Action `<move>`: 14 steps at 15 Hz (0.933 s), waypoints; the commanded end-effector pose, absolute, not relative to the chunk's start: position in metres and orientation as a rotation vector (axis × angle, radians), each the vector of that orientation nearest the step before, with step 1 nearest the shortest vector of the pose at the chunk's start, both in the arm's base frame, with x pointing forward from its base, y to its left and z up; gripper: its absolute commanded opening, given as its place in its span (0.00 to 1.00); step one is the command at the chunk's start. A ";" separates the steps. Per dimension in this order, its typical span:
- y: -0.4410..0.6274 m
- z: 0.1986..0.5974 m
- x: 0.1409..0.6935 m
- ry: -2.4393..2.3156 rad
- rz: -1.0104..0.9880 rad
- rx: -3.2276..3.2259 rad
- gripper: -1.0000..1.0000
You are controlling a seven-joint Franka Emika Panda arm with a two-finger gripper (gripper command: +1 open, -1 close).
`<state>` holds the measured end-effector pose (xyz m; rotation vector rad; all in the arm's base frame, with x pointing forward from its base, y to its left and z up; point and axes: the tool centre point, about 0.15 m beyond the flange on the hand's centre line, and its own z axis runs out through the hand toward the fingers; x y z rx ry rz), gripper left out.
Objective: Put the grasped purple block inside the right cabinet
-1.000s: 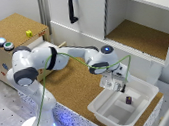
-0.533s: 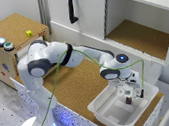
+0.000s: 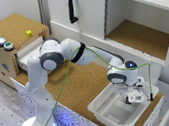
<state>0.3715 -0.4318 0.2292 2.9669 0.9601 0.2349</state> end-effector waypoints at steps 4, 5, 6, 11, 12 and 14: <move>-0.435 0.203 0.389 0.968 0.262 3.009 0.00; -0.436 0.204 0.388 0.948 0.272 3.010 0.00; -0.435 0.202 0.387 0.945 0.271 3.007 0.00; -0.426 0.200 0.387 0.863 0.294 2.983 0.00; -0.424 0.201 0.388 0.829 0.297 2.978 0.00; -0.416 0.209 0.388 0.754 0.317 2.971 0.00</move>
